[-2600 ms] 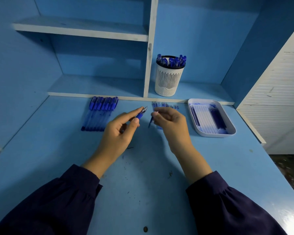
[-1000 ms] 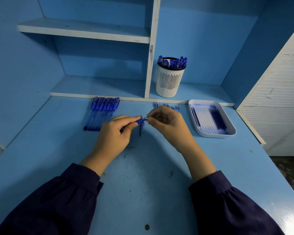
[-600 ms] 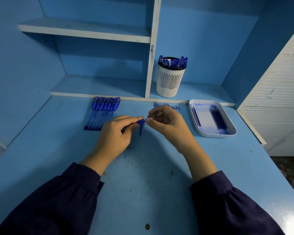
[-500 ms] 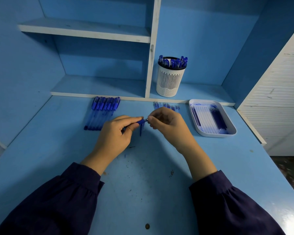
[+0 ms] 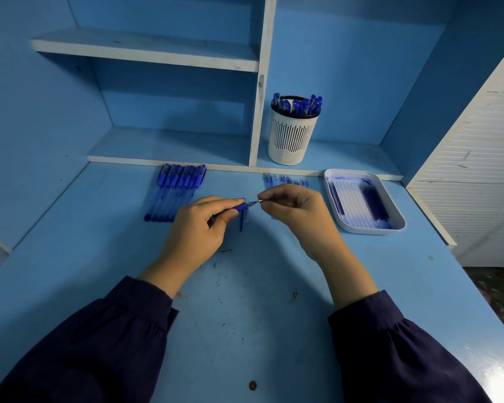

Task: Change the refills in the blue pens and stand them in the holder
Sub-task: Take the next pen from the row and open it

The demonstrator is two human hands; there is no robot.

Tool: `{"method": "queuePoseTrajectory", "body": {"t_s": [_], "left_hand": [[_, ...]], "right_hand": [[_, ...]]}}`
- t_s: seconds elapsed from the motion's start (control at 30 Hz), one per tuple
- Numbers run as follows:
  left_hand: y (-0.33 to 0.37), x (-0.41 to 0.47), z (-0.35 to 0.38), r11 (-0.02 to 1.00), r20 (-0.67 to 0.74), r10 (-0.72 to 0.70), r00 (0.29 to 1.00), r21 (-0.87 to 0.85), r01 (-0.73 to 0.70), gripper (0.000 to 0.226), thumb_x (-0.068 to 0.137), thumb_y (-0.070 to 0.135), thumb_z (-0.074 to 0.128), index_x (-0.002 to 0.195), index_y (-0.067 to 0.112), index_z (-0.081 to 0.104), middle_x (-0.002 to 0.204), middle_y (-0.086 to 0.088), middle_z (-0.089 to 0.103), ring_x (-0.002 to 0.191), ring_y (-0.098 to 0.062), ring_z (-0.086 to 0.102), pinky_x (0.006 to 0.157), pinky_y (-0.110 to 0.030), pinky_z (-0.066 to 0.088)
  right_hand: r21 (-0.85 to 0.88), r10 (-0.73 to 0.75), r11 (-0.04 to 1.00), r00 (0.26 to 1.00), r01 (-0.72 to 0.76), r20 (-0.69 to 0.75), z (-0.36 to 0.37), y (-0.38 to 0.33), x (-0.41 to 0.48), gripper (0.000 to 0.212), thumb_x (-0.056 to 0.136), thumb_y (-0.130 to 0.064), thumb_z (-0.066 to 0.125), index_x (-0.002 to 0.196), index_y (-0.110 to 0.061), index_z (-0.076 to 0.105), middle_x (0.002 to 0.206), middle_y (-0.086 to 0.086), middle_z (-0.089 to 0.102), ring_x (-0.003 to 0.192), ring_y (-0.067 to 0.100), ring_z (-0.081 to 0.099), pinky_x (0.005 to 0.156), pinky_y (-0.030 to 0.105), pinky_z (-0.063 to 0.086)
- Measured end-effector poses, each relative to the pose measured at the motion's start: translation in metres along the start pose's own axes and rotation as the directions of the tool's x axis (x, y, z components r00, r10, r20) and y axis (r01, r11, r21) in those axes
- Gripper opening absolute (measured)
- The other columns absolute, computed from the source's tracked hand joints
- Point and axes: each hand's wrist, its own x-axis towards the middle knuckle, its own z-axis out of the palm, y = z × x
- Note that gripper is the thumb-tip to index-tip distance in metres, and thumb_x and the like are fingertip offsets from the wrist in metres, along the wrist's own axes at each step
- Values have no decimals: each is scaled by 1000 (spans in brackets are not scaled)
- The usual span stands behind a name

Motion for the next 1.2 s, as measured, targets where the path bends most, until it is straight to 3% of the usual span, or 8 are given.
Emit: {"method": "queuePoseTrajectory", "body": {"t_s": [0.2,0.33,0.47,0.7,0.93,1.1,1.2], "left_hand": [[0,0,-2,1000,-17,-14,1000,-5,14,25,91,8,68,115,13,72,102,8,71,86,-10,64,71,-22,54],[-1,0,-1,1000,-19,-9,1000,9,9,25,91,10,68,115,12,72,104,7,70,90,-7,64,74,-17,53],[-1,0,-1,1000,-15,-15,1000,10,15,26,91,10,68,116,13,71,105,8,70,92,-5,64,76,-12,51],[0,0,-1,1000,-15,-18,1000,14,18,25,91,8,68,115,13,72,105,8,70,94,-4,64,77,-13,51],[-1,0,0,1000,-11,-25,1000,-1,25,26,90,8,68,115,14,72,102,12,69,92,1,63,76,-12,50],[1,0,0,999,4,28,1000,24,-28,25,90,7,69,114,12,73,100,9,70,84,-8,64,70,-21,53],[1,0,-1,998,7,50,999,40,-50,25,89,4,69,113,11,73,100,4,72,83,-7,64,67,-19,52]], "right_hand": [[111,-11,994,997,19,-77,-5,-2,2,15,84,2,68,88,-13,69,83,4,70,77,13,64,76,22,54],[-205,-27,978,1000,26,-5,-2,5,0,4,84,-10,71,85,-11,68,67,-7,62,62,5,55,63,18,46],[-507,-52,855,992,104,115,6,11,-2,2,82,-11,70,83,-11,69,69,-8,62,61,0,54,62,10,45],[-696,-59,689,972,204,227,13,15,-1,10,85,-12,67,94,-8,70,81,-4,59,69,6,51,62,1,36],[-607,-10,790,991,88,131,1,12,-3,15,84,-16,72,99,-15,72,82,-8,65,75,2,58,68,0,42],[-280,-83,956,996,84,15,4,5,-4,25,84,-12,73,107,-19,69,85,-3,70,80,11,65,78,16,52],[-247,-127,961,992,121,-8,10,3,-5,15,84,-10,73,98,-14,71,81,-2,69,75,8,63,75,16,50]]}}
